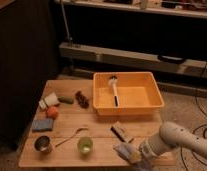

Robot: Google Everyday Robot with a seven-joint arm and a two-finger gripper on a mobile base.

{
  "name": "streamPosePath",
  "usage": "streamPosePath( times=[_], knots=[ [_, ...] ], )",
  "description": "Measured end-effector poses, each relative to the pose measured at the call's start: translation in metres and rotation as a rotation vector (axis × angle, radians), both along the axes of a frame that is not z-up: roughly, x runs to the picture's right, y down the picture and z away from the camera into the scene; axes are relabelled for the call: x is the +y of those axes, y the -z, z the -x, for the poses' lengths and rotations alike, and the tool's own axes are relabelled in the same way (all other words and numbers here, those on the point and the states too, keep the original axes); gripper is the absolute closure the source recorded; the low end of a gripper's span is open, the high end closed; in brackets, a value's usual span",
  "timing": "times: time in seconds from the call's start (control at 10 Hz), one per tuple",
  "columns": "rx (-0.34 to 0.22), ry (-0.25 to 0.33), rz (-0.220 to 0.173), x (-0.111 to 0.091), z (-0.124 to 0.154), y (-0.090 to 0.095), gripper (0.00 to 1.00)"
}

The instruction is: Wipe table surface with towel

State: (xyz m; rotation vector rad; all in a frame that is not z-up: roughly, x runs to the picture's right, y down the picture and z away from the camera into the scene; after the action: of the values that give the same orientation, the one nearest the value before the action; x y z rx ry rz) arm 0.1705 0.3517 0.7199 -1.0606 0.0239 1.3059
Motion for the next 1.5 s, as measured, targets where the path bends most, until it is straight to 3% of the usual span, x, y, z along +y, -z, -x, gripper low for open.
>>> streamPosePath(
  times=[0.2, 0.4, 0.6, 1.2, 1.3, 1.5],
  knots=[
    [0.081, -0.027, 0.035, -0.003, -0.031, -0.013, 1.0],
    [0.191, -0.088, 0.075, -0.018, -0.078, -0.032, 1.0],
    [0.262, -0.116, 0.081, -0.035, -0.102, -0.051, 1.0],
    [0.271, -0.114, 0.081, -0.037, -0.108, -0.05, 1.0],
    [0.304, -0.123, 0.07, -0.045, -0.114, -0.051, 1.0],
    [0.35, -0.161, 0.038, -0.081, -0.119, -0.059, 1.0]
  ],
)
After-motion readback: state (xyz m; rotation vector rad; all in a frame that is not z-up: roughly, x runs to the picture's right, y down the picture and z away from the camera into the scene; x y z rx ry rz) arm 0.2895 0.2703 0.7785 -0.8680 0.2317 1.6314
